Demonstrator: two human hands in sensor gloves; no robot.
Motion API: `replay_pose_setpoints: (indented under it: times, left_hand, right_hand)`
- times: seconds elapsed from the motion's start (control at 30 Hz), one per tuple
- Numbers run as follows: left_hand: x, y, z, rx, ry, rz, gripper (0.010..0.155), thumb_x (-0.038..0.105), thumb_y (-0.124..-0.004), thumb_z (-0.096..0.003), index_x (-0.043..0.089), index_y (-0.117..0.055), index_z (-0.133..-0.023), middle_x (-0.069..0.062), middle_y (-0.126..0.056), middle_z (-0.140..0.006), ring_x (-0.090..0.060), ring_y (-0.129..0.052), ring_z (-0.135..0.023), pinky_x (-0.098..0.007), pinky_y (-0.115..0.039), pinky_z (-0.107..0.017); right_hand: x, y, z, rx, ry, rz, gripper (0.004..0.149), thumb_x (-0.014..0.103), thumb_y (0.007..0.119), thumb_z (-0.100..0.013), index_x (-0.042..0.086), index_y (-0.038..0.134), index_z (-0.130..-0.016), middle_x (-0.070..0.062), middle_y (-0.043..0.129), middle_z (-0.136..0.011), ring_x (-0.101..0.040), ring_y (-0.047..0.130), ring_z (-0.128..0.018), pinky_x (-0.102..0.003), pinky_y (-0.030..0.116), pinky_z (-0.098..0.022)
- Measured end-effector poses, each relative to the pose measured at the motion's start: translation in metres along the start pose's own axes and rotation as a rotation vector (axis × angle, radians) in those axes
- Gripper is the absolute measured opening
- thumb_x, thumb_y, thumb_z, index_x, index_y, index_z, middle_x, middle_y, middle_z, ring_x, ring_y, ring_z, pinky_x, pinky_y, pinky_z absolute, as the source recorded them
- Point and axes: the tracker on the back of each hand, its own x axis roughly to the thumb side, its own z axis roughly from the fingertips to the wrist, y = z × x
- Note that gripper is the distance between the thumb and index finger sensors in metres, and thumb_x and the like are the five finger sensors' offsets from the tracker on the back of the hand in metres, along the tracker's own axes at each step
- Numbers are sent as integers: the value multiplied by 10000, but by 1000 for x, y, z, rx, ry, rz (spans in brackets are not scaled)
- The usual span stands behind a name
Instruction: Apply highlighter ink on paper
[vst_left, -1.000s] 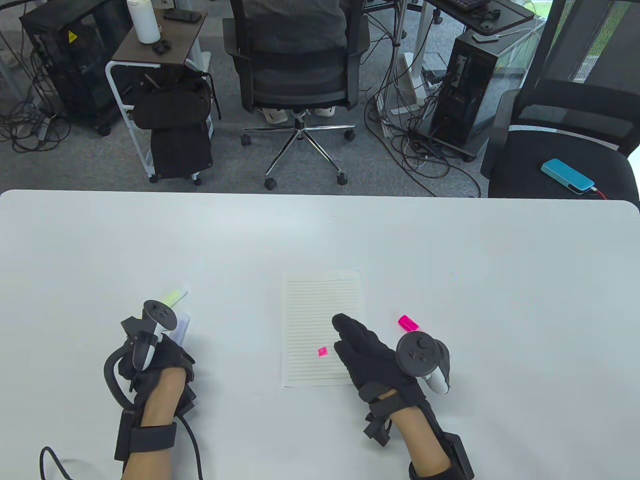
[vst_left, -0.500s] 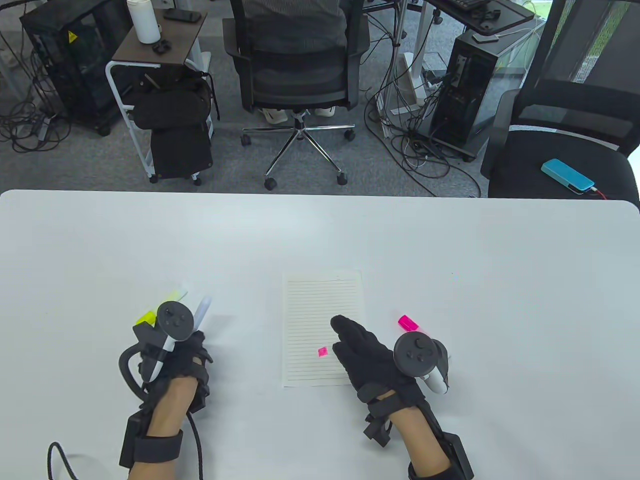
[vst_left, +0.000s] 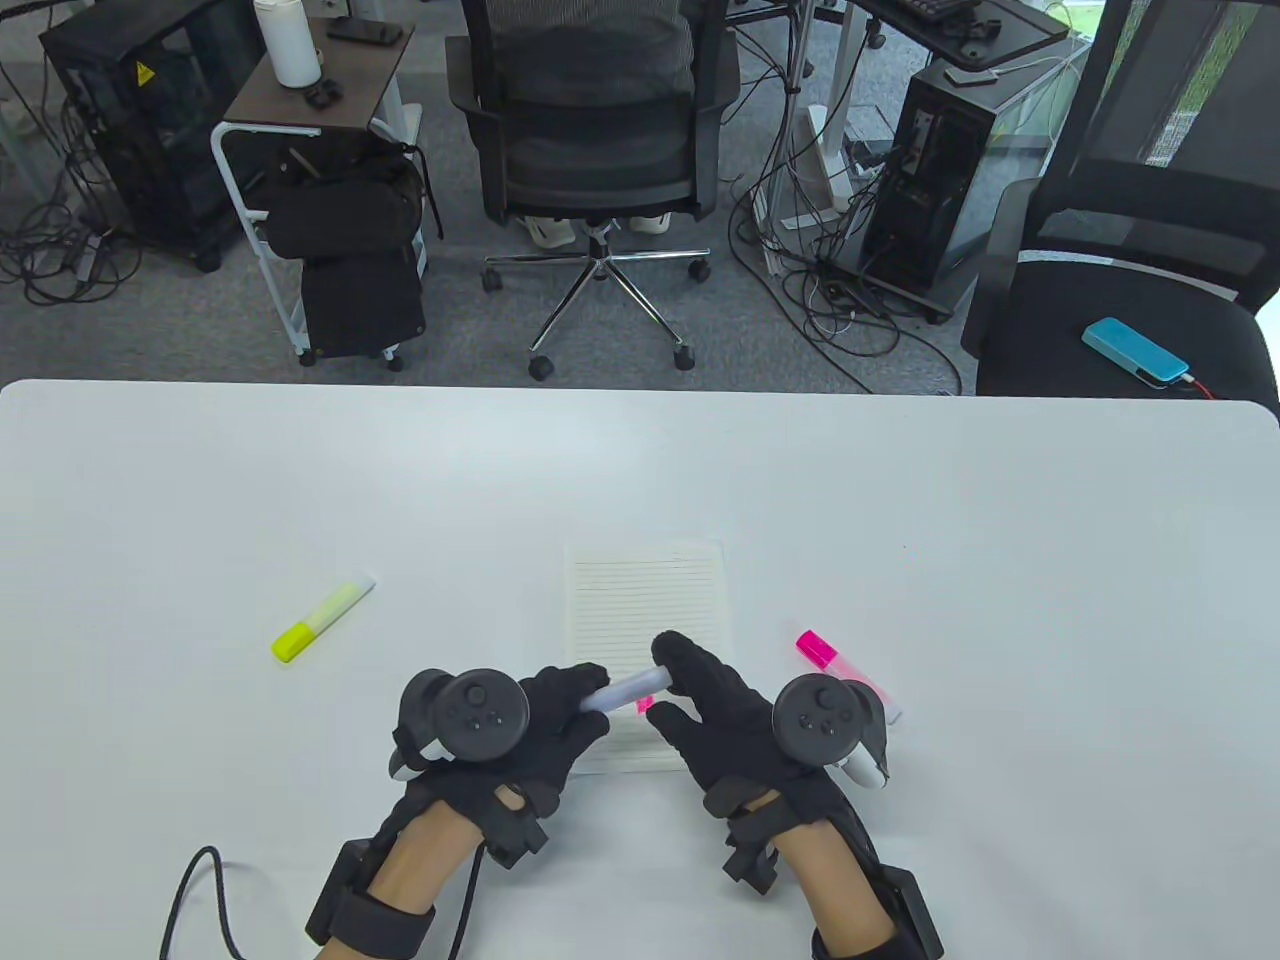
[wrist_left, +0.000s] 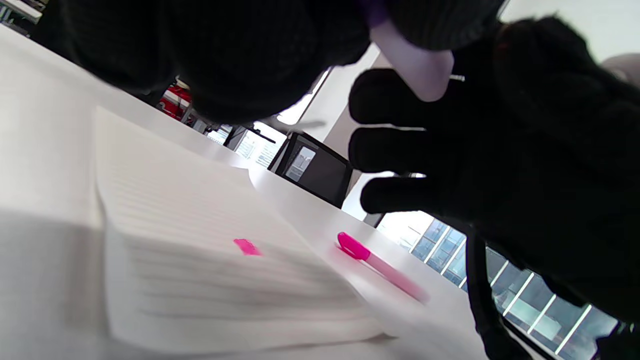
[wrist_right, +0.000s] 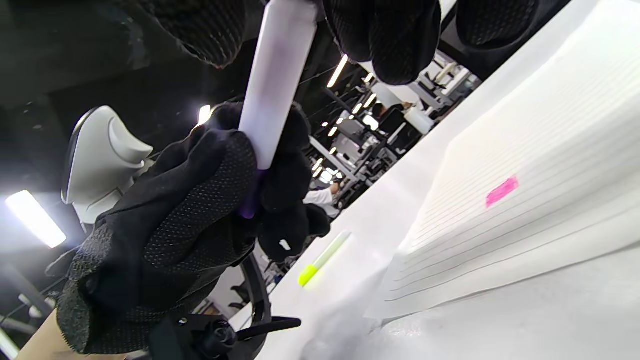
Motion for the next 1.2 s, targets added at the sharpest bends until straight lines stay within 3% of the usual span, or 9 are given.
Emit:
replay_pose_setpoints:
  times: [0.23, 0.37, 0.53, 0.67, 0.93, 1.0, 1.07, 1.1, 1.2]
  left_hand:
    - [8, -10, 0, 9, -25, -71, 551, 460, -734, -406, 218, -700, -900, 25, -914, -758, -179, -1060, -479, -527, -844, -516]
    - [9, -10, -1, -43, -18, -29, 552, 497, -718, -400, 210, -764, -868, 74, -984, -568, -60, -992, -200, -467, -906, -413]
    - [5, -4, -2, -12, -27, 74, 554, 559, -763, -387, 199, -872, -794, 121, -1043, -355, 1, -942, 8, -383, -967, -262]
    - [4, 1, -2, 14, -27, 143, 550, 588, -818, -367, 201, -923, -744, 142, -1051, -247, 19, -913, 91, -345, -982, -185]
    - [-2, 5, -2, 43, 28, 242, 540, 637, -904, -322, 248, -981, -688, 200, -1018, -62, 52, -860, 199, -290, -992, -59]
    - [-6, -1, 0, 55, 56, 350, 543, 638, -931, -310, 237, -997, -670, 204, -1019, -62, 51, -867, 195, -290, -994, -74]
    - [-9, -5, -1, 97, 60, 312, 577, 674, -897, -305, 201, -1004, -617, 205, -1019, -84, 45, -876, 176, -308, -993, -93]
    - [-9, -5, -1, 52, 59, 239, 612, 702, -850, -334, 198, -971, -660, 197, -1024, -151, 37, -901, 121, -325, -990, -152]
    - [-15, 0, 4, 127, 65, -1, 720, 756, -688, -363, 191, -910, -750, 157, -1035, -276, -3, -951, 15, -375, -969, -249]
  right_hand:
    - [2, 4, -4, 81, 12, 67, 493, 325, 753, -630, 219, 554, -1068, -140, 753, -952, -334, 874, -653, -613, 680, -626]
    - [2, 4, -5, 116, 8, 81, 480, 329, 759, -612, 194, 600, -1044, -135, 810, -880, -289, 905, -564, -586, 715, -605]
    - [4, 4, -6, 110, -18, 26, 474, 325, 764, -595, 183, 645, -1032, -133, 861, -816, -268, 915, -483, -576, 734, -592]
    - [8, 3, -5, 84, -60, 13, 469, 316, 781, -583, 175, 675, -1018, -133, 892, -781, -268, 918, -437, -571, 748, -585]
    - [26, -4, 0, -39, -235, 171, 464, 276, 826, -543, 182, 730, -987, -140, 923, -762, -306, 903, -402, -577, 743, -602]
    - [31, -9, 1, -42, -239, 270, 460, 288, 821, -544, 204, 726, -987, -119, 926, -771, -295, 912, -412, -565, 747, -617]
    - [28, -11, 2, -3, -210, 256, 442, 310, 809, -576, 194, 720, -993, -122, 921, -768, -288, 916, -416, -563, 741, -619]
    - [23, -10, 1, -23, -204, 209, 435, 307, 811, -582, 179, 727, -988, -135, 923, -747, -291, 914, -399, -569, 746, -604]
    - [11, -18, 2, -45, -151, 121, 419, 307, 801, -600, 163, 733, -988, -156, 918, -708, -307, 904, -379, -584, 738, -582]
